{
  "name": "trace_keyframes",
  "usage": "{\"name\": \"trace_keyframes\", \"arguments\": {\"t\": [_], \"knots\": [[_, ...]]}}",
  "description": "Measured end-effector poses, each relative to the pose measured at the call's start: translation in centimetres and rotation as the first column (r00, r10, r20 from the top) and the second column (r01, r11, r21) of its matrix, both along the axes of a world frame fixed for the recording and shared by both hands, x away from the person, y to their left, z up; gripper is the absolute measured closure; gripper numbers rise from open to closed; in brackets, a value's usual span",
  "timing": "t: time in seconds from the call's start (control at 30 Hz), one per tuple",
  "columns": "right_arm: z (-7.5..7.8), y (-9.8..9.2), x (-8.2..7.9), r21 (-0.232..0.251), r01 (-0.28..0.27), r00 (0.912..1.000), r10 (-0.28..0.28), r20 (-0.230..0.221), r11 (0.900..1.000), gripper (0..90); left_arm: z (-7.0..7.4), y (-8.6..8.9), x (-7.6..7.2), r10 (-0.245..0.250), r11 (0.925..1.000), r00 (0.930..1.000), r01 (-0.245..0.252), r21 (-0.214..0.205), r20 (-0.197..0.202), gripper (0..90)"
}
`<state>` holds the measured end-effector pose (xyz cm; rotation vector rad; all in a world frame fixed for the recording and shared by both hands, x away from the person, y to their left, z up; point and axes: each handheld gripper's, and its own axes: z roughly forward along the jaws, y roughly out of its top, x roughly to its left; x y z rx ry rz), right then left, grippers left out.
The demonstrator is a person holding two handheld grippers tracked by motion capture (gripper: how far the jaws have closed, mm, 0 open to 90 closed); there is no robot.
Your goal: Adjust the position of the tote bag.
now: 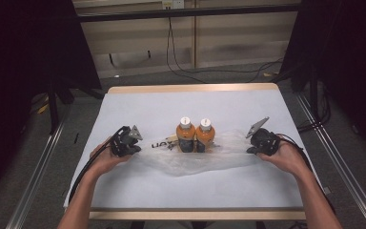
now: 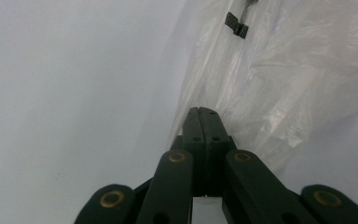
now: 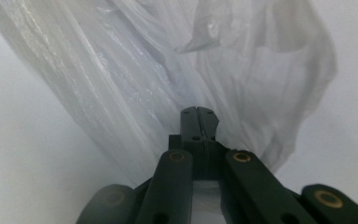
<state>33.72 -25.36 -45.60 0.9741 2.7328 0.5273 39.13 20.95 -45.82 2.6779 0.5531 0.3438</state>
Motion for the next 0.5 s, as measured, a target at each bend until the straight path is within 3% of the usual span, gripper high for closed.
{"name": "trace_keyframes", "arguments": {"t": [0.17,0.27,0.33,0.43,0.5], "knots": [[-0.1,-0.08,-0.09,0.019,-0.004,0.9999,0.003,0.015,0.9998,90.0,-0.01,0.55,0.23,0.016,0.9994,0.9996,-0.016,-0.031,-0.023,90.0],[-0.22,0.0,-0.12,0.046,0.0,0.9996,-0.002,0.029,0.9989,90.0,-0.14,0.88,0.33,0.031,0.9958,0.9989,-0.033,-0.085,-0.035,90.0],[-0.22,0.07,-0.06,0.073,-0.007,0.9992,0.004,0.04,0.9973,90.0,-0.15,0.92,0.45,0.016,0.9904,0.9978,-0.025,-0.136,-0.064,90.0],[-0.09,0.15,-0.02,0.109,-0.018,0.998,0.012,0.062,0.9939,90.0,0.12,0.4,0.18,-0.01,0.986,0.998,-0.001,-0.167,-0.063,90.0],[0.22,0.1,-0.16,0.137,-0.016,0.997,0.005,0.078,0.9904,90.0,0.37,0.2,0.08,-0.008,0.9792,0.9984,-0.004,-0.203,-0.055,90.0]]}}
